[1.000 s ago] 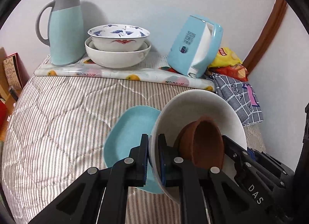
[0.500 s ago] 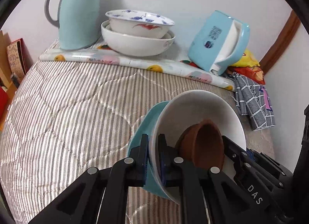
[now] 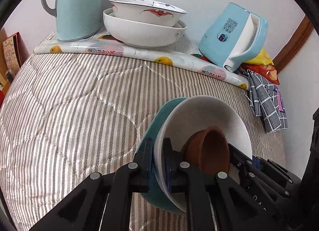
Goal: Organize plates and bowls
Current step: 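Lower the white bowl onto the plate stack and open both grippers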
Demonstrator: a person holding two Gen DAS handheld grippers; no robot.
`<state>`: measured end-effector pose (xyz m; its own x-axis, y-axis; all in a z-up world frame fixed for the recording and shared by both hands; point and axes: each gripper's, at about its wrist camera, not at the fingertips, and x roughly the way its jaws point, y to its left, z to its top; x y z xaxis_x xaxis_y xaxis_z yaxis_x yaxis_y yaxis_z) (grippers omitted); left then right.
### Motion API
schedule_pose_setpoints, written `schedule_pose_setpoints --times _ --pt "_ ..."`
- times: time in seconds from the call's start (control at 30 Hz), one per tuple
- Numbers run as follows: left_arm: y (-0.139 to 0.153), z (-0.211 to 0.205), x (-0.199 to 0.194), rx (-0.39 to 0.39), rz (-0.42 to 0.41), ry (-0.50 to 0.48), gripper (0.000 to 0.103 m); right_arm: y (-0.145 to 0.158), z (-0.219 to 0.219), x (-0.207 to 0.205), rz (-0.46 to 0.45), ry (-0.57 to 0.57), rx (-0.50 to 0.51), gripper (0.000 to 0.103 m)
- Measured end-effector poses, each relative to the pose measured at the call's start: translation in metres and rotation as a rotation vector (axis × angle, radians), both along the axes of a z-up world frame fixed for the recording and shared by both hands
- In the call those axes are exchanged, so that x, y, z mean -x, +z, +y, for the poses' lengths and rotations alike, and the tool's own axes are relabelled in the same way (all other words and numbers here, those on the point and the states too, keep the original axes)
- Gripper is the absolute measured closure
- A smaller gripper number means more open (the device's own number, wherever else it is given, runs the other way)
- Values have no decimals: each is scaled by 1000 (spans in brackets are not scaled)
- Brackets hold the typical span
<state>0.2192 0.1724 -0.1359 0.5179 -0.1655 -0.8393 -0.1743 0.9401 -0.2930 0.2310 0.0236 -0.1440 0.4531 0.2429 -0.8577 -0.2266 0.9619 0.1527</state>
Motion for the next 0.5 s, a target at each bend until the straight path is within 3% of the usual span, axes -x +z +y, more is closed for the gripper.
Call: schedule_pose_setpoints --times 0.5 --pt "-2 0 2 19 30 -33 90 4 -5 2 25 9 -13 91"
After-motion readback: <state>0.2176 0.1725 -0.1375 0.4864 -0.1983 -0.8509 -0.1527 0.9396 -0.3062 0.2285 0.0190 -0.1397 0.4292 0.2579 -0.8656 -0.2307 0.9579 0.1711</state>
